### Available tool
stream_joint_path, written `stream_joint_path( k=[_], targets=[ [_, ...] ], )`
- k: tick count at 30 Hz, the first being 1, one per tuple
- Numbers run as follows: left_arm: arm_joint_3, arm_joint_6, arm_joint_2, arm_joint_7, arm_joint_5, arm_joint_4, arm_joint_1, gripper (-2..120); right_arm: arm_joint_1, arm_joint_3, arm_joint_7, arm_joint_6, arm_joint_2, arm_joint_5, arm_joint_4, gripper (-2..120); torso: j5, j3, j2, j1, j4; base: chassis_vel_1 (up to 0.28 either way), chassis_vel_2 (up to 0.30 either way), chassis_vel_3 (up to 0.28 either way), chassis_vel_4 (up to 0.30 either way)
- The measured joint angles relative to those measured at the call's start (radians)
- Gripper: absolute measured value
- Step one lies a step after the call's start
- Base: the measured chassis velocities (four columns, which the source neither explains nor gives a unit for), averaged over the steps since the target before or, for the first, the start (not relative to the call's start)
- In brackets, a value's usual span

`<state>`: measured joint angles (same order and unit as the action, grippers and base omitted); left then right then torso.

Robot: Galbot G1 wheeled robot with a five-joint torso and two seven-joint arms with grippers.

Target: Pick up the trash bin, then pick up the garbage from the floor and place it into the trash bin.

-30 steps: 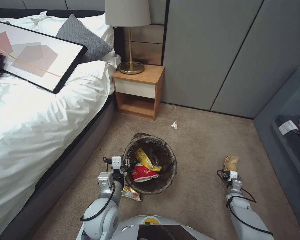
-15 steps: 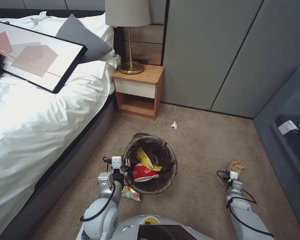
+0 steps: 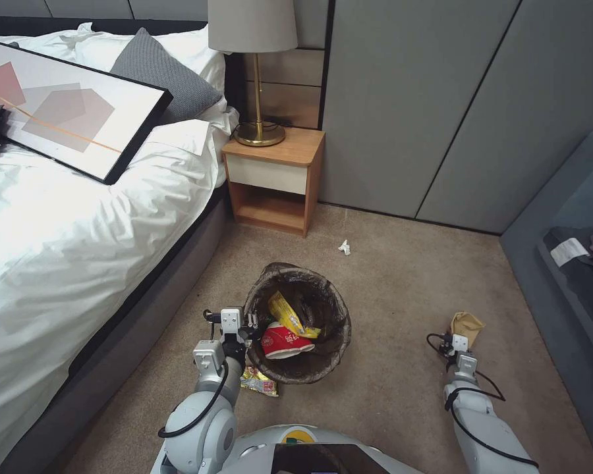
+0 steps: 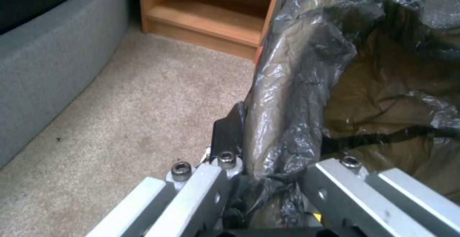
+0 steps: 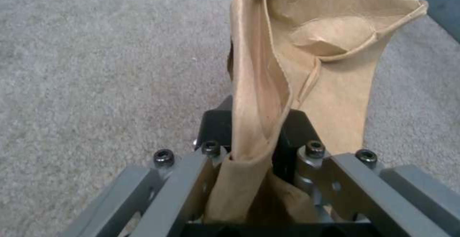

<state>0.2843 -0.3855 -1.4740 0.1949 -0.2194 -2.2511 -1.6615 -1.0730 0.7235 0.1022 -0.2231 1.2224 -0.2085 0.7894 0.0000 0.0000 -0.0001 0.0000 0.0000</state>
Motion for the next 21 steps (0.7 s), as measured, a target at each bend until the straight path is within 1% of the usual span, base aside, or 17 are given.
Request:
stream_joint_path(
  k=[11,13,17,19,20,21],
  targets=[
    [0.0,0.0,-0.001,0.0,0.001,0.0,0.0,3,-0.002,-0.002,0.002,-0.018,0.004,0.001,0.014,8,0.0,0.0,0.0,0.0,0.0,0.0,0.0,0.0,0.0],
    [0.001,0.0,-0.001,0.0,0.001,0.0,0.001,3,-0.003,-0.003,0.009,-0.034,0.004,0.001,0.033,7,0.0006,0.0,0.0,0.0,-0.0006,0.0,0.0,0.0,0.0],
    [0.001,0.0,-0.001,0.0,0.001,0.0,0.001,3,-0.004,-0.003,0.014,-0.048,0.004,0.001,0.05,7,0.0004,0.0,0.0,0.0,-0.0004,0.0,0.0,0.0,0.0],
    [0.001,0.0,-0.001,0.0,0.001,0.0,0.002,3,-0.009,-0.003,0.017,-0.074,0.003,0.001,0.087,7,-0.0006,0.0,0.0,0.0,0.0003,0.0,0.0,0.0,0.0],
    [0.002,0.0,-0.001,0.0,0.001,0.003,0.003,3,-0.02,-0.003,0.01,-0.103,0.003,-0.003,0.125,7,-0.0002,0.0,0.0,0.0,0.0005,0.0,0.0,0.0,0.0],
    [0.002,0.0,-0.001,0.0,0.001,0.003,0.003,3,-0.02,-0.003,0.01,-0.103,0.003,-0.003,0.125,7,-0.0002,0.0,0.0,0.0,0.0005,0.0,0.0,0.0,0.0]
  ],
)
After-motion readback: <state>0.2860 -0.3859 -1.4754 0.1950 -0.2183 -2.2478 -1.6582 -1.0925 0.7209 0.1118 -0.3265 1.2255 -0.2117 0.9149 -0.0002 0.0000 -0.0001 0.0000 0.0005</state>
